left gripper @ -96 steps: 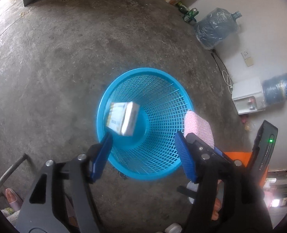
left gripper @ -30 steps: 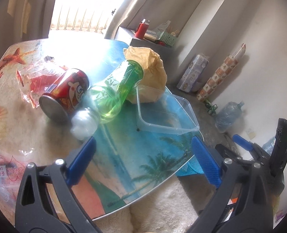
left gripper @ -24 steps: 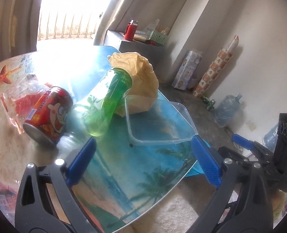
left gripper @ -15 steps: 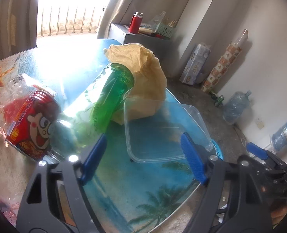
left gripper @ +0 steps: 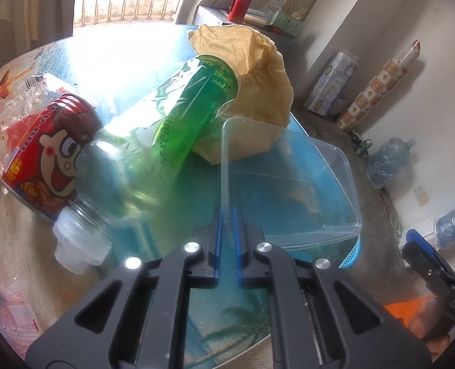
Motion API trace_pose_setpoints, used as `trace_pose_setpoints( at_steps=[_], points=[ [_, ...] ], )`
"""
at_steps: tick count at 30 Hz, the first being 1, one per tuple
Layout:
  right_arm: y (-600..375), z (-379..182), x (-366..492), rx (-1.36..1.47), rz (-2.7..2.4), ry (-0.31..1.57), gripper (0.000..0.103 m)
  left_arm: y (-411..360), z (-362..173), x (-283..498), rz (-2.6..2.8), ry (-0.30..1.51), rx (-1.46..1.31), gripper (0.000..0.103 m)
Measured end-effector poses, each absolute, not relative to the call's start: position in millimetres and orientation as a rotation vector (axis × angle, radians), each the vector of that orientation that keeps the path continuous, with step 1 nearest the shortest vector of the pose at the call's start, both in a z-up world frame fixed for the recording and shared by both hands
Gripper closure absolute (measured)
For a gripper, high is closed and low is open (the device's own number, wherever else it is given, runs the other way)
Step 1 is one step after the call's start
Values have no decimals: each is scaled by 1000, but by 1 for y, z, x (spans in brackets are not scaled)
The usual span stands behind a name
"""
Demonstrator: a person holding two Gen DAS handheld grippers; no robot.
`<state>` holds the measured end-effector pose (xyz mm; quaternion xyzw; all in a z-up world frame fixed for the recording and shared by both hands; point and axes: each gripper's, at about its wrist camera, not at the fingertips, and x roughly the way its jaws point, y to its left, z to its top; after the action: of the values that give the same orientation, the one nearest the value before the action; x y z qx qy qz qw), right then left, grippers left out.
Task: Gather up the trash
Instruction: 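Close the left tool on the clear tub rim while the right tool grasps the green bottle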
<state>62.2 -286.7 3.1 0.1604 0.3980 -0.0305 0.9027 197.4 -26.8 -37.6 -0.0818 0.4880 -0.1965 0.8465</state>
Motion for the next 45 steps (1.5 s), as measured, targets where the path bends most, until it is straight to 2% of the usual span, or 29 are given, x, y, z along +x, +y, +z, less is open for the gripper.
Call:
trace_pose_setpoints(
  at_steps=[10, 11, 12, 13, 17, 21, 24, 26, 36, 40, 45],
  points=[
    [-284, -10, 67, 375, -18, 846, 7, 30, -40, 141, -352, 1119, -244, 96],
    [-282, -11, 67, 380, -10, 848, 7, 34, -39, 139, -349, 1116, -252, 90],
    [-281, -11, 68, 384, -2, 849, 7, 36, -37, 137, -345, 1105, -256, 77],
    [-279, -11, 69, 387, 4, 848, 8, 38, -34, 137, -340, 1091, -253, 72],
    [-276, -6, 67, 393, 19, 834, 9, 27, -30, 148, -356, 1081, -216, 69],
    [-278, -1, 58, 397, 5, 819, 10, 15, -39, 163, -362, 1088, -157, 74],
    [-283, 3, 51, 407, -4, 817, 13, 8, -46, 168, -374, 1089, -138, 94],
    [-285, 6, 47, 408, -1, 809, 14, 8, -51, 168, -392, 1094, -153, 99],
    [-257, 33, 95, 503, 312, 831, 14, 32, -49, 137, -330, 1063, -129, 100],
    [-216, 33, 145, 529, 453, 940, 14, 43, -50, 127, -309, 1049, -153, 100],
    [-182, 5, 213, 662, 484, 1108, 14, 55, -51, 119, -295, 1030, -179, 100]
  ],
)
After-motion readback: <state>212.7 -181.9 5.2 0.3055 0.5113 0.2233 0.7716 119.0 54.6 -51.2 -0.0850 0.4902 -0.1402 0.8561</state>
